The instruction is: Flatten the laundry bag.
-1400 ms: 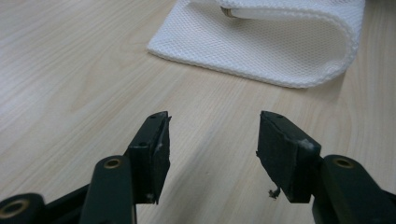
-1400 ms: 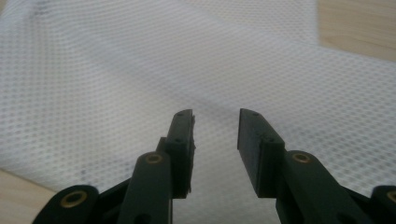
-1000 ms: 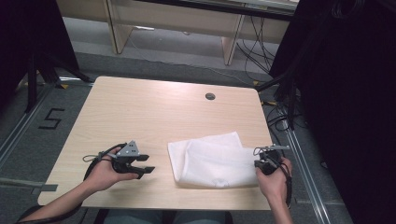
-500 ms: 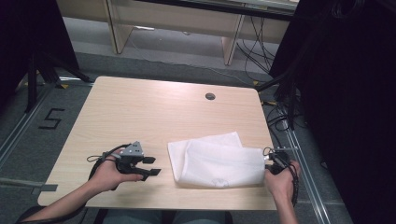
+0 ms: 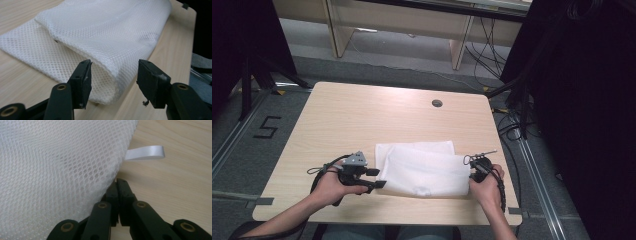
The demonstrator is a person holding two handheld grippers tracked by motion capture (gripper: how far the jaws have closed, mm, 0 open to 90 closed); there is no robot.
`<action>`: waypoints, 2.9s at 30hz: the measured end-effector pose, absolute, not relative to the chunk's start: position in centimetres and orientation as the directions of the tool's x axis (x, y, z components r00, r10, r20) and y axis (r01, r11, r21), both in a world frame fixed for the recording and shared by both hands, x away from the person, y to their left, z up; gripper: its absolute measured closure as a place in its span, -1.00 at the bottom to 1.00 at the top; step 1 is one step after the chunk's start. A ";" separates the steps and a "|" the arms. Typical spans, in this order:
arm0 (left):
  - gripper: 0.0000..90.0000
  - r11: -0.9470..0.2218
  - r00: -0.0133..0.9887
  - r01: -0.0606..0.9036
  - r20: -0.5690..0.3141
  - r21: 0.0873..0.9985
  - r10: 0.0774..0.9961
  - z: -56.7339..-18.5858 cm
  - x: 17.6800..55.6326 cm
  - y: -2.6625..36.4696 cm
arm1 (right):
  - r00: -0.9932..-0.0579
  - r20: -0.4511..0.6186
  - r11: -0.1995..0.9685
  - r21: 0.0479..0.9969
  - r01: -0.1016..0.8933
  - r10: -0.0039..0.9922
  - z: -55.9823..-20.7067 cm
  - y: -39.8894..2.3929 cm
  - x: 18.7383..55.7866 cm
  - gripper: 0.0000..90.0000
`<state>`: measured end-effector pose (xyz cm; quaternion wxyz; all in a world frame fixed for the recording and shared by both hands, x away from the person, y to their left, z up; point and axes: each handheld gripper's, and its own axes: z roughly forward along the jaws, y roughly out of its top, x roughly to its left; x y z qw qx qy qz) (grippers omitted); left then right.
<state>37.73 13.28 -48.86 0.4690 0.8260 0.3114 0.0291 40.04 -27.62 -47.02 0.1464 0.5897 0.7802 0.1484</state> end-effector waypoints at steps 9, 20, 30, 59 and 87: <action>0.07 -0.367 0.723 0.529 -0.181 0.765 0.666 -49.0 39.2 16.0 | -0.366 -0.061 0.358 0.403 0.842 0.929 -47.2 -22.8 42.2 0.95; 0.29 -0.281 0.619 0.502 -0.113 0.818 0.777 -46.9 39.3 19.0 | -0.454 -0.001 0.415 0.409 0.813 0.891 -46.1 -20.8 43.1 0.62; 0.71 -0.456 0.788 0.426 -0.073 0.782 0.611 -46.2 38.3 14.5 | -0.437 0.002 0.376 0.506 0.776 0.900 -43.0 -23.0 44.9 0.54; 0.70 -0.649 0.864 0.429 -0.077 0.628 0.497 -49.4 38.7 11.5 | -0.647 0.000 0.581 0.438 0.686 0.763 -48.3 -14.7 50.8 0.33; 0.72 -0.679 0.871 0.419 -0.057 0.603 0.488 -49.9 39.3 11.3 | -0.685 0.003 0.641 0.351 0.683 0.728 -47.5 -12.5 50.8 0.99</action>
